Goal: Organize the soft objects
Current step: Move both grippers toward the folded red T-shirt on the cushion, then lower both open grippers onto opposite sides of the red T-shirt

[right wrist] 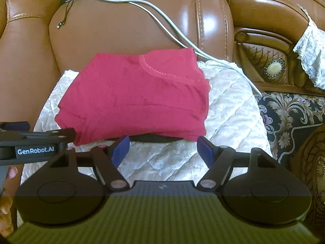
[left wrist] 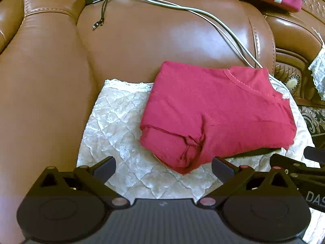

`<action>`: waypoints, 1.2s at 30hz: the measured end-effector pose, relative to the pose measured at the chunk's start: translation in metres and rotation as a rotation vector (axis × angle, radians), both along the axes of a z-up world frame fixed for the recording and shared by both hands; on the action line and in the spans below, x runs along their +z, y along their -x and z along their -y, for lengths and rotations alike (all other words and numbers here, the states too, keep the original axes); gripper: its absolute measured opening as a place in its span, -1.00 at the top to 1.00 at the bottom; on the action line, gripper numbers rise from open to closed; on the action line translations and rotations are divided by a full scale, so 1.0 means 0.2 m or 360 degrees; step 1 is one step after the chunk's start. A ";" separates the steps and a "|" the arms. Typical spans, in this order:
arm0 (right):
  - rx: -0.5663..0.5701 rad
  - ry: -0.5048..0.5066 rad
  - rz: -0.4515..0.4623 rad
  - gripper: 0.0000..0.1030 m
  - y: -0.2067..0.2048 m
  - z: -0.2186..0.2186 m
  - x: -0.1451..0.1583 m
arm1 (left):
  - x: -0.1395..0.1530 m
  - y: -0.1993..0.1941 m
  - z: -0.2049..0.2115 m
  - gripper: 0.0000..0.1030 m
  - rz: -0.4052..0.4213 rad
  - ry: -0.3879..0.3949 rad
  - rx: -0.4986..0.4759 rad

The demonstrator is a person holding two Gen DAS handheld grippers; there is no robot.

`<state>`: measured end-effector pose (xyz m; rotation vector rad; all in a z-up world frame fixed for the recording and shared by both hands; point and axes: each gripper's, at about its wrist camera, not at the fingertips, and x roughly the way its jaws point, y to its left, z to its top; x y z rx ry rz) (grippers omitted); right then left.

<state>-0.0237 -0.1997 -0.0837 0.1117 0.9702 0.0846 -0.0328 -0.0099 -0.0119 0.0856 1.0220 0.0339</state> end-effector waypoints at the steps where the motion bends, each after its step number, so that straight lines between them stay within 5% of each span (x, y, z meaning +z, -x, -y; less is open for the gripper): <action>1: -0.0001 -0.0005 -0.0003 -0.58 0.01 0.00 0.00 | -0.01 0.01 0.01 -1.00 -0.0004 -0.0001 -0.0011; 36: -0.0023 -0.0066 -0.0034 -0.58 0.25 0.05 -0.13 | -0.12 0.27 0.03 -1.00 -0.0012 -0.0043 -0.0006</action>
